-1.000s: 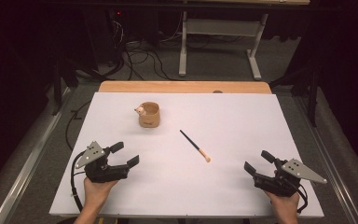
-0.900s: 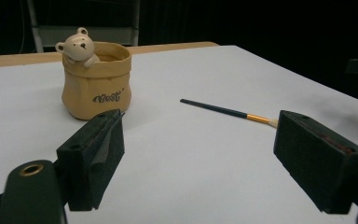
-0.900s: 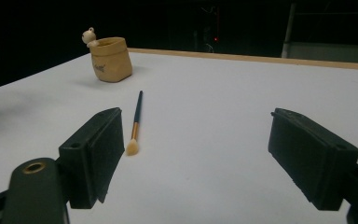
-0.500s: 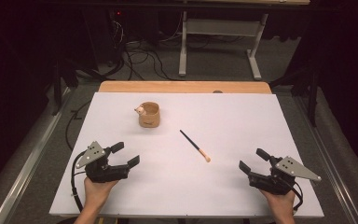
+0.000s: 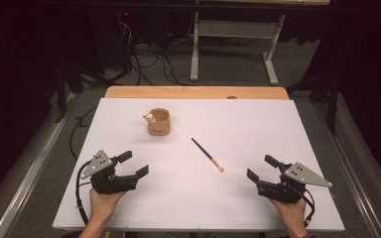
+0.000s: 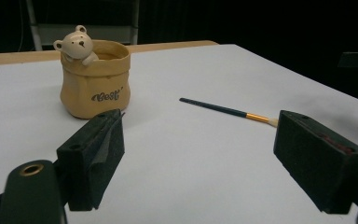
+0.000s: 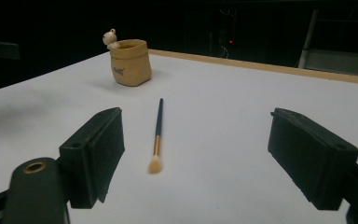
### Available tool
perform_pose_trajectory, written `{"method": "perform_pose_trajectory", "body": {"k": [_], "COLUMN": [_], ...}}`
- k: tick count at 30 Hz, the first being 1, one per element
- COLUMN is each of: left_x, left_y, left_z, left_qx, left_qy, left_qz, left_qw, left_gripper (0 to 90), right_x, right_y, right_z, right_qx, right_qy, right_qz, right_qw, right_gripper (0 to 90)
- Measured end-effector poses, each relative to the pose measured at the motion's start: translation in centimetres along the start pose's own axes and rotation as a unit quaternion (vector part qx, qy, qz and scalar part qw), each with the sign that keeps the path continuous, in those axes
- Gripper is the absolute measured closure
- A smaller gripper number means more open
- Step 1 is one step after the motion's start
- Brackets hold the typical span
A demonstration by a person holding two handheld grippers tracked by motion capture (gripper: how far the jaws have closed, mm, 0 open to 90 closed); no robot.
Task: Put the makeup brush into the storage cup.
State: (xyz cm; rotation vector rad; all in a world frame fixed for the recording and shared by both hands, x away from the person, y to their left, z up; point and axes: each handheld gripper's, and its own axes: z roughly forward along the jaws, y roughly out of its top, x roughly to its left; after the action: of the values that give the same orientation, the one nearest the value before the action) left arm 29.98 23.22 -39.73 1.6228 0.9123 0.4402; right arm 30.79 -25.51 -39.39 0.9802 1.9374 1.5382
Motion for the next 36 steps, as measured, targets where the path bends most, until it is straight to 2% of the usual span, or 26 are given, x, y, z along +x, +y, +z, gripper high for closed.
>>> {"method": "perform_pose_trajectory", "body": {"k": [6, 14, 22, 36], "left_x": [0.0, 0.0, 0.0, -0.1], "left_y": [0.0, 0.0, 0.0, 0.0], "left_z": [0.0, -0.1, -0.1, -0.1], "left_qx": [-0.001, -0.001, -0.001, -0.001], "left_qy": [-0.001, -0.001, -0.001, -0.003], "left_qz": [-0.002, -0.002, -0.002, -0.001], "left_qw": [1.0000, 1.0000, 1.0000, 1.0000], "left_gripper": [16.8, 16.8, 16.8, 16.8], "right_x": [0.4, 0.8, 1.5, 2.2], "right_y": [0.4, 1.1, 1.8, 3.0], "right_z": [0.8, 1.9, 3.1, 5.1], "right_qx": [0.001, 0.003, 0.006, 0.006], "right_qy": [0.008, 0.013, 0.027, 0.033], "right_qz": [-0.004, 0.007, 0.000, 0.003], "right_qw": [1.0000, 0.9999, 0.9996, 0.9994], "right_gripper": [20.1, 20.7, 21.2, 22.5]}}
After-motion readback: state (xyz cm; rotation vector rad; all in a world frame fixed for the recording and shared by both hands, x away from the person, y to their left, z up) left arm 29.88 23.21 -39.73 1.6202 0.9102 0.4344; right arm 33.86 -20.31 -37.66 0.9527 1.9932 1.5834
